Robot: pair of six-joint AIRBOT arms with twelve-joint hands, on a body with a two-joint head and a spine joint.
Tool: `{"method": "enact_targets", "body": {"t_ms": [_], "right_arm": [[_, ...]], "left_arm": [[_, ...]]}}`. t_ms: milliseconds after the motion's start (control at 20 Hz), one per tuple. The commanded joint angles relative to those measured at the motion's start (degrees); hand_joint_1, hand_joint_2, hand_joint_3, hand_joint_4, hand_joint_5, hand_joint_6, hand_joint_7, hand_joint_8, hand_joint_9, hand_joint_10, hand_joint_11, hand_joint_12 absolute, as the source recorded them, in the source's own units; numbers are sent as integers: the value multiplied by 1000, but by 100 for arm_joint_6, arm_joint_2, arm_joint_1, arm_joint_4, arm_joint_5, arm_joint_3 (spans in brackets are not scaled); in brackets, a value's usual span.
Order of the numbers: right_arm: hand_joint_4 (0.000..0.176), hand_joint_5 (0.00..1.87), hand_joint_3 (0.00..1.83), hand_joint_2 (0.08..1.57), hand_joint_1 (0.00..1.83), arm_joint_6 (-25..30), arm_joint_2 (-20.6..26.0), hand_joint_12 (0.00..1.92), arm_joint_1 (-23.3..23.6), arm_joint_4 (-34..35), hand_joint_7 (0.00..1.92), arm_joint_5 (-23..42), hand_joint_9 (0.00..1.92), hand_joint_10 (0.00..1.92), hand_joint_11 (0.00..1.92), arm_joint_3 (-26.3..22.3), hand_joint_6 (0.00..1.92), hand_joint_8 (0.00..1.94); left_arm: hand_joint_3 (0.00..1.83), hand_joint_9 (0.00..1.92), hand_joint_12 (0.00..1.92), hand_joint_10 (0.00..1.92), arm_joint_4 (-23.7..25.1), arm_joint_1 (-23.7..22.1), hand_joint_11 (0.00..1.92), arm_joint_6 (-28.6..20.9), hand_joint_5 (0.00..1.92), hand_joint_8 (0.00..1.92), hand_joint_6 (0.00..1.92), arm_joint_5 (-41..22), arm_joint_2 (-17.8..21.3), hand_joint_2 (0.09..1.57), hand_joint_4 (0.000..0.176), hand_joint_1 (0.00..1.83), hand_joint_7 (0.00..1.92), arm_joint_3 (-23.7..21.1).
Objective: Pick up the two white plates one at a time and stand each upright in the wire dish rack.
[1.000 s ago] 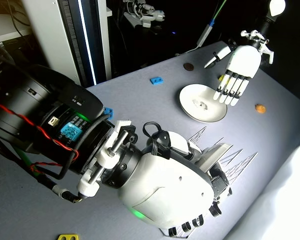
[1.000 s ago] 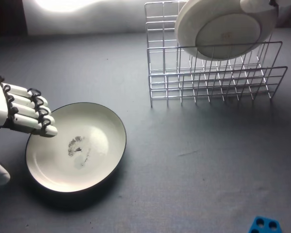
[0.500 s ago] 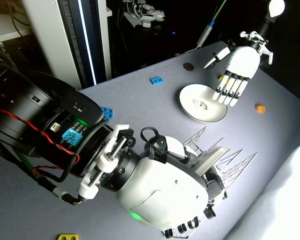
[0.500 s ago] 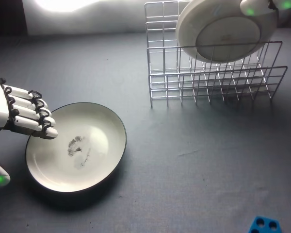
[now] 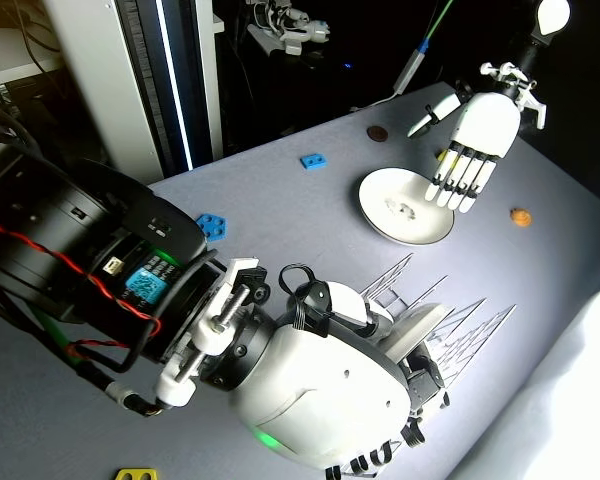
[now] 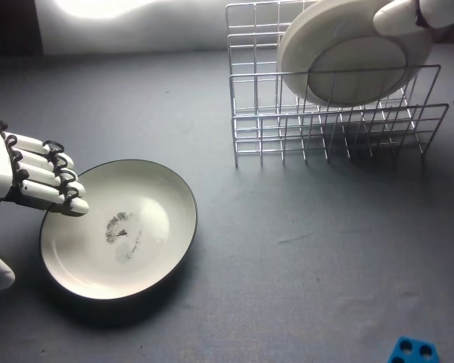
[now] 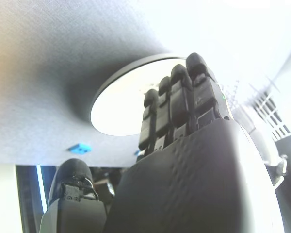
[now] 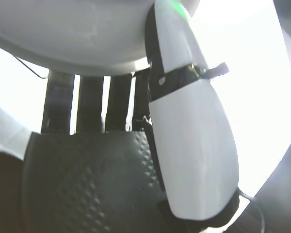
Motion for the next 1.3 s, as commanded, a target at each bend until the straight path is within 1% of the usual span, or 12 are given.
{"method": "enact_targets", "body": {"t_ms": [0,150,300,350,450,500,650,1000,1050,1100,1200,1250], "right_arm": [[0,887,0,1142,1361,119,37,1410,41,109,955,884,814,1252,621,49,1173,1010],[0,904,0,1128,1365,119,3,1372,-7,109,983,956,850,1209,654,88,1148,952],[11,911,0,1142,1207,119,-46,1368,-99,109,957,994,928,648,631,138,1168,982],[0,912,5,1129,1333,119,-55,1367,-121,109,980,1007,859,1099,640,149,1153,937],[14,905,0,1144,1209,120,-66,1397,-151,109,953,1034,886,731,600,164,1159,1003],[0,890,7,1138,1330,121,-66,1398,-151,109,963,1051,829,1146,596,167,1172,984],[22,899,0,1145,1204,121,-66,1368,-149,109,961,1074,913,660,603,167,1152,1005],[23,779,1,1197,1169,120,-59,1417,-90,108,867,1058,806,611,486,166,1318,1147],[0,807,0,1195,1116,120,-56,1425,-89,3,801,1051,767,618,454,165,1244,751],[0,764,0,1223,1073,120,-54,1452,-86,-59,828,1051,687,649,373,163,1302,408],[0,753,0,1229,1060,124,-44,1473,-69,-60,834,1050,653,669,339,163,1322,335],[0,621,0,1155,1067,127,-42,1457,-60,-60,837,1044,638,662,312,162,852,292]], "left_arm": [[1,111,250,2,-278,-18,0,-13,140,4,1,-91,21,1079,0,0,135,32],[2,98,213,2,-278,-18,0,-24,135,1,2,-92,20,1085,0,0,126,32],[0,103,209,2,-275,-18,0,-25,146,2,2,-92,19,1076,0,0,136,30],[0,97,205,0,-275,-18,0,-25,143,0,0,-92,18,1076,0,0,130,30],[0,95,209,0,-273,-18,0,-25,136,0,0,-92,18,1077,0,0,122,30],[0,88,195,0,-266,-17,0,-25,131,0,0,-91,17,1078,0,0,114,30],[1,118,278,2,-250,-11,0,-25,153,1,2,-90,17,1083,0,0,147,30],[2,104,198,2,-235,16,0,-33,131,2,2,-87,15,1088,0,0,124,22],[1,107,193,3,-234,18,0,-43,133,3,3,-87,15,1086,0,0,126,21],[0,120,244,4,-234,20,0,-44,142,3,3,-87,15,1078,0,0,138,21],[0,114,236,0,-234,36,0,-44,139,1,1,-84,15,1078,0,0,133,21],[0,112,232,0,-234,51,0,-44,139,2,1,-81,15,1080,0,0,135,21]]}}
